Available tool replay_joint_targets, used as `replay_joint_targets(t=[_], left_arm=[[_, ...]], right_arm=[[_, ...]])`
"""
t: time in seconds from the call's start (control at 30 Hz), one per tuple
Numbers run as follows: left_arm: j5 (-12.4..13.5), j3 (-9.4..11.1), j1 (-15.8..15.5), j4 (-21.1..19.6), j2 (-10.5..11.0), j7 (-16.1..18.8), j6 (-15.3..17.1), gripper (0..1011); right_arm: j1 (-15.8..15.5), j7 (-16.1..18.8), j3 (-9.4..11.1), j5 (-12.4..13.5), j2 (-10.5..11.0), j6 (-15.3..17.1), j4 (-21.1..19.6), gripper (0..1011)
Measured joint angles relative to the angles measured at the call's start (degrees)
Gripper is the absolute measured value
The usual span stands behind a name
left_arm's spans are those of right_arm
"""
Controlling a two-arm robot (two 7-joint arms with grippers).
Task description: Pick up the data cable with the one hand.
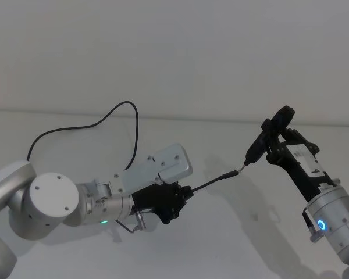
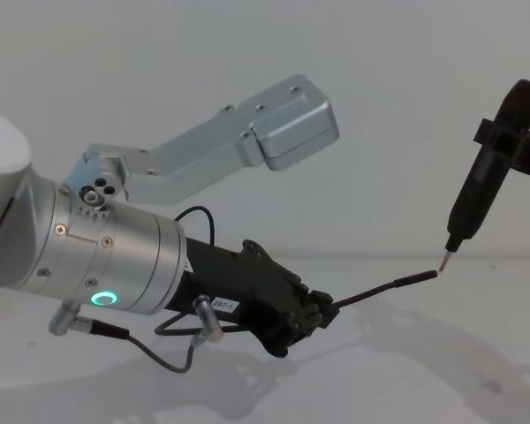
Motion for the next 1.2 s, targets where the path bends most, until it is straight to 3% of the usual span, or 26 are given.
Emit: replay_joint_targets(t=[1.2], left_arm=[[0.0,0.0,0.0,0.0,0.0,0.0,0.0,48]], right_arm=[[-0.4,-0.9,-0.4,1.1,0.3,0.6,-0.8,268]])
